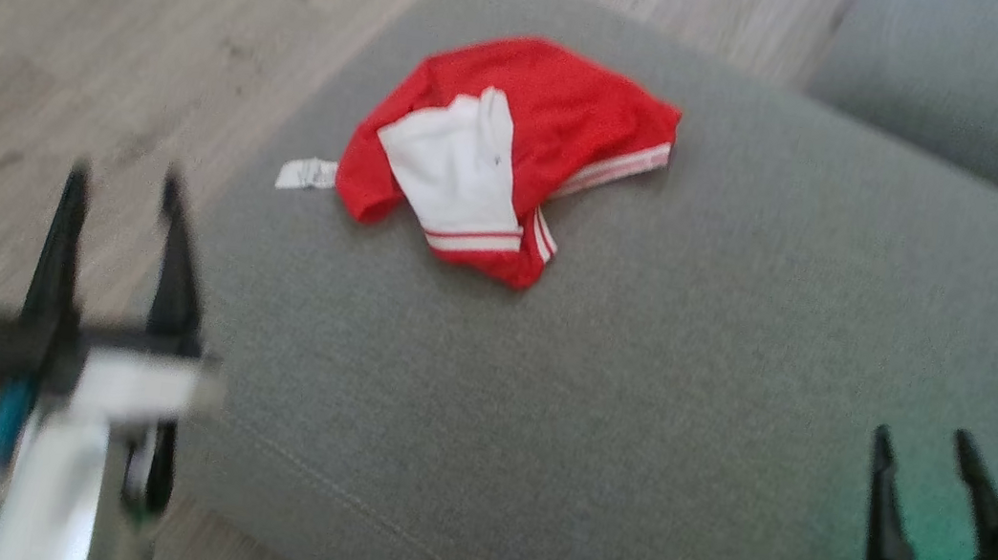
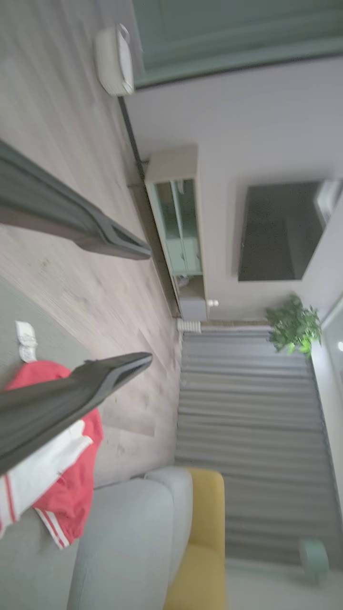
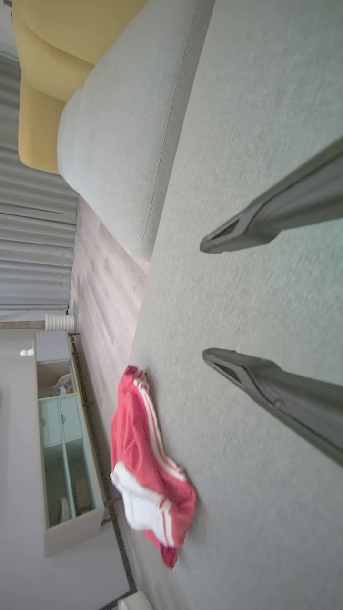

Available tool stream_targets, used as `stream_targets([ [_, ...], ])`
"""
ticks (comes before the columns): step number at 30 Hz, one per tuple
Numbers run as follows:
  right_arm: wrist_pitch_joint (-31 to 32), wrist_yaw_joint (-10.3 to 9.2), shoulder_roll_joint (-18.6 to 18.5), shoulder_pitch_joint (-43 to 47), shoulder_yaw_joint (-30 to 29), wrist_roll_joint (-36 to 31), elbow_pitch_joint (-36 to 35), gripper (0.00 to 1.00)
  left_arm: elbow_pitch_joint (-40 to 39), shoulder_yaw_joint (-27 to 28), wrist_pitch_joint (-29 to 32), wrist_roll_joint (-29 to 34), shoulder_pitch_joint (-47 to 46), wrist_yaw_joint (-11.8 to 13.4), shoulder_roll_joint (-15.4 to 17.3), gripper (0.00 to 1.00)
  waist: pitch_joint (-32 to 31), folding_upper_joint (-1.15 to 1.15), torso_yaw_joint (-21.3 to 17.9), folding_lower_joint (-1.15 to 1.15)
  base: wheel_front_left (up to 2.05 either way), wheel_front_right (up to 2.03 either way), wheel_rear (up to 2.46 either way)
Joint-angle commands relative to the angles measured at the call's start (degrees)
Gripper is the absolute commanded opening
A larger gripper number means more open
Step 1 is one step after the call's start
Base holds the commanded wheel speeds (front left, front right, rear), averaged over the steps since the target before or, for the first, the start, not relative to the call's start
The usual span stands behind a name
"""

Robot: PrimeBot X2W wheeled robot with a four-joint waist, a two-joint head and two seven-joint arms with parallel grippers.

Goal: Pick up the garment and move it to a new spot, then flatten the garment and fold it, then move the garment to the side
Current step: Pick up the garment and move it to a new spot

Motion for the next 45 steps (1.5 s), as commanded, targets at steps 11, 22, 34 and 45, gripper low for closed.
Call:
stream_targets([
  [11,-0.63,0.21,-9.82,-9.75,0.62,-3.01,-6.13,1.00,26.34,-6.73,0.75,-0.17,-36.07,-7.20,0.50,1.00,18.90,0.00,-8.27,-0.01,0.00,0.00,0.00],
  [22,-0.63,0.21,-11.37,-12.95,-1.10,-3.34,-9.25,1.00,52.23,-6.53,3.77,-4.85,-45.70,-7.36,-0.87,1.00,25.83,0.00,-13.20,-0.01,0.00,0.00,0.00],
  [34,-0.63,0.21,-8.20,-14.62,0.68,-3.07,-7.90,1.00,58.23,-8.27,0.15,-9.22,-49.00,-8.40,-0.03,0.00,21.93,0.00,-15.29,-0.01,0.00,0.00,0.00],
  [45,-0.63,0.21,-0.92,-9.86,2.79,-0.88,-4.46,1.00,44.66,-17.76,-0.27,-9.14,-49.41,-8.43,2.90,0.00,2.48,0.00,-22.61,-0.01,0.00,0.00,0.00],
])
